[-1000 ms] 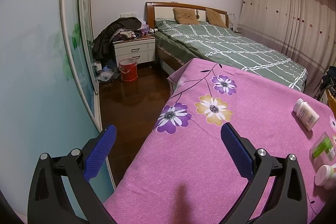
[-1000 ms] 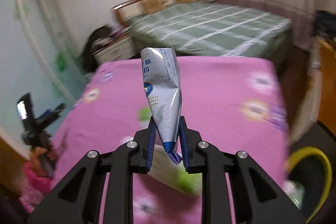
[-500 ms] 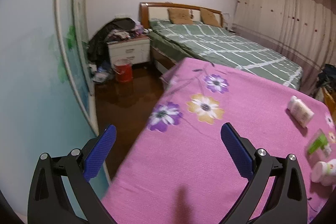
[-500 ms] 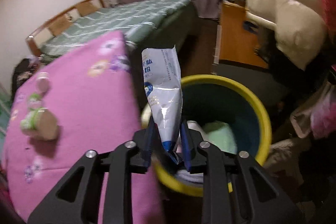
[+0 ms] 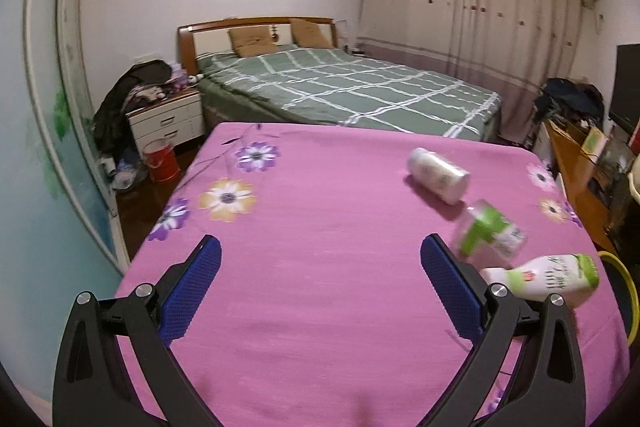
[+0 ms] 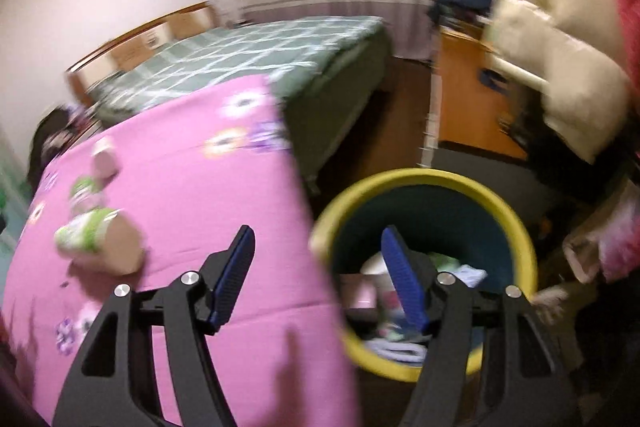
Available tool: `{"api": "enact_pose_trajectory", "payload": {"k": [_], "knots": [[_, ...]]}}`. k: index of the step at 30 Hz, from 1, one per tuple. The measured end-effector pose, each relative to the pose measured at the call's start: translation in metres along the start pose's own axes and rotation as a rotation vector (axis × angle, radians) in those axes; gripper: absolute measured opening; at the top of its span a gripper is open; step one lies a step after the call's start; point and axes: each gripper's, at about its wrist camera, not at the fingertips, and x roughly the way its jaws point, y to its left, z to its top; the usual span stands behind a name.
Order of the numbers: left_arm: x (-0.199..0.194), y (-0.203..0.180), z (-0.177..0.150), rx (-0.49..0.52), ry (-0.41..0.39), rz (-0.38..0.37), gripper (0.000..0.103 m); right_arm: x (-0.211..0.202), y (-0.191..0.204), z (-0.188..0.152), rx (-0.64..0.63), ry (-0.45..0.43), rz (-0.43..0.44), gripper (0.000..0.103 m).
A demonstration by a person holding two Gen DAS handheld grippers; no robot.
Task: Collect trash
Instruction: 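Carry the toothpaste tube with the right tool into the bin and release, then reach the right tool toward the white-and-green bottle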
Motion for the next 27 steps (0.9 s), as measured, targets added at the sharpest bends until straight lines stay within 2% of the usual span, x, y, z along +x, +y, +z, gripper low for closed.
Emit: {"api": "enact_pose_trajectory", "payload": {"k": [4,8,13,17,24,27], "knots": [[-0.009,0.002,0.003,0.005,-0.014,0.027,0.098,0.016,0.035,0.001,-0.087,0.035,0.062,0.063],[-0.007,0.039,0.004,-0.056,-0.006,0.102,0.098,0.016,0.06,0.0,-0.126,0.043,0.1,0.063],[-0.005,0.074,0.002,-0.137,0.016,0.142,0.098,0.008,0.087,-0.006,-0.167,0.052,0.149,0.063],[-0.005,0.076,0.0,-0.135,0.009,0.138,0.098,-0.004,0.115,-0.019,-0.217,0.074,0.233,0.063],[-0.008,0.073,-0.002,-0.139,0.01,0.111,0.098,-0.018,0.198,-0.042,-0.386,0.11,0.419,0.063],[-0.013,0.075,-0.002,-0.134,0.002,0.113,0.098,-0.026,0.197,-0.035,-0.358,0.069,0.431,0.063]]}}
